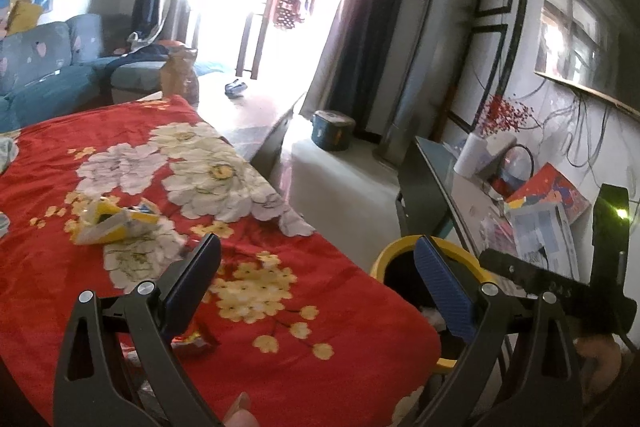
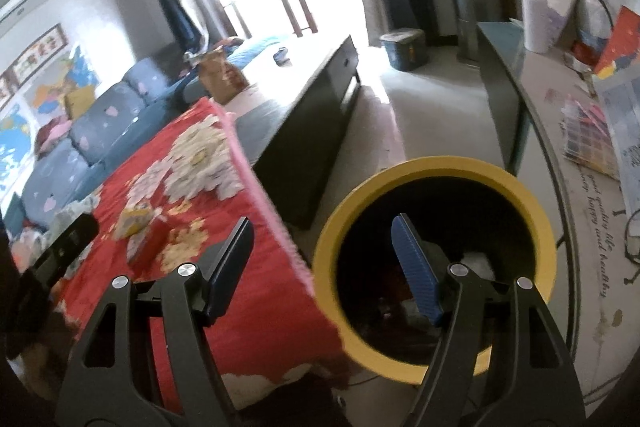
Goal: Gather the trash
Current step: 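Move both open tools back to the trash on the bedspread, then grasp the green pea snack bag with the right tool while the left tool grasps the red wrapper, then carry the pea snack bag and red wrapper over the bin with both tools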
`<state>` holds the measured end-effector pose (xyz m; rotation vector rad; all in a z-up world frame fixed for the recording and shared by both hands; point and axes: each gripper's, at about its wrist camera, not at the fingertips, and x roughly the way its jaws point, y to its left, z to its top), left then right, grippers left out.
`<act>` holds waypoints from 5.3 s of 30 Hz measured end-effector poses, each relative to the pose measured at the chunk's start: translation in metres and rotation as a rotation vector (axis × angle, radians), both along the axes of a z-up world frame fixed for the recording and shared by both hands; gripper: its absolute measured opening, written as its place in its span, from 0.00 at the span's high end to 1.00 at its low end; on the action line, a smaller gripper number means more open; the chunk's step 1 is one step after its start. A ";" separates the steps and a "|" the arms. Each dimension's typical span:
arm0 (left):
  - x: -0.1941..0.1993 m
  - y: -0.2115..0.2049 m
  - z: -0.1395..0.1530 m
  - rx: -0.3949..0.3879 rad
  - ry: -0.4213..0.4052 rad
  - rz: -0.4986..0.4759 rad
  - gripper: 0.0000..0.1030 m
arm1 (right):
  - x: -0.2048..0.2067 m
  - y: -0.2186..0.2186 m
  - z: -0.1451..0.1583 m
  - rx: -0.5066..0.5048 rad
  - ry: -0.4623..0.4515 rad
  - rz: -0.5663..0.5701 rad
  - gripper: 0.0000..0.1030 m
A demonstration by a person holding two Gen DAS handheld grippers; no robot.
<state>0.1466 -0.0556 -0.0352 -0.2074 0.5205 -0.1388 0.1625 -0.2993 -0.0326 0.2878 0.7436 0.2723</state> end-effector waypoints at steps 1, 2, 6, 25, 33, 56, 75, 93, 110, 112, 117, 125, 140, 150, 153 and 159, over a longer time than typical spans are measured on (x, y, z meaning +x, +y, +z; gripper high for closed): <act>-0.001 0.003 0.001 0.000 -0.003 0.007 0.09 | -0.001 0.003 0.001 -0.003 -0.002 0.009 0.38; -0.003 0.006 0.001 0.000 -0.005 0.014 0.09 | -0.002 0.008 0.002 -0.006 -0.004 0.021 0.38; -0.007 0.022 0.002 -0.010 -0.009 0.045 0.09 | -0.007 0.022 0.004 -0.020 -0.009 0.058 0.38; -0.033 0.089 0.004 -0.018 -0.013 0.189 0.09 | -0.037 0.097 0.008 -0.052 -0.037 0.275 0.36; -0.045 0.119 0.002 -0.016 0.004 0.254 0.09 | -0.054 0.132 0.009 -0.074 -0.052 0.379 0.35; -0.031 0.179 -0.056 -0.147 0.253 0.131 0.33 | -0.071 0.210 -0.020 -0.081 0.034 0.627 0.35; -0.017 0.157 -0.097 -0.191 0.373 -0.011 0.62 | -0.074 0.240 -0.056 -0.132 0.151 0.748 0.74; -0.025 0.131 -0.063 -0.137 0.285 -0.102 0.92 | -0.059 0.174 -0.034 -0.102 0.119 0.613 0.82; -0.032 0.066 -0.008 -0.063 0.159 -0.194 0.92 | -0.015 0.082 0.002 -0.021 0.033 0.332 0.82; -0.031 0.060 -0.006 -0.057 0.154 -0.202 0.92 | -0.012 0.074 0.005 -0.016 0.025 0.308 0.82; -0.027 0.045 -0.001 -0.037 0.146 -0.224 0.92 | -0.006 0.054 0.010 0.001 0.011 0.251 0.82; -0.021 0.018 0.006 -0.008 0.136 -0.264 0.92 | -0.001 0.030 0.014 0.013 -0.006 0.183 0.82; -0.006 -0.035 0.005 0.031 0.131 -0.358 0.92 | 0.006 -0.015 0.013 0.057 -0.012 0.062 0.82; 0.005 -0.072 -0.003 0.060 0.146 -0.429 0.92 | 0.013 -0.040 0.009 0.046 -0.004 -0.038 0.82; 0.008 -0.083 -0.006 0.070 0.152 -0.446 0.92 | 0.014 -0.050 0.005 0.049 0.004 -0.066 0.82; 0.013 -0.100 -0.014 0.082 0.161 -0.481 0.92 | 0.019 -0.066 -0.002 0.041 0.024 -0.124 0.81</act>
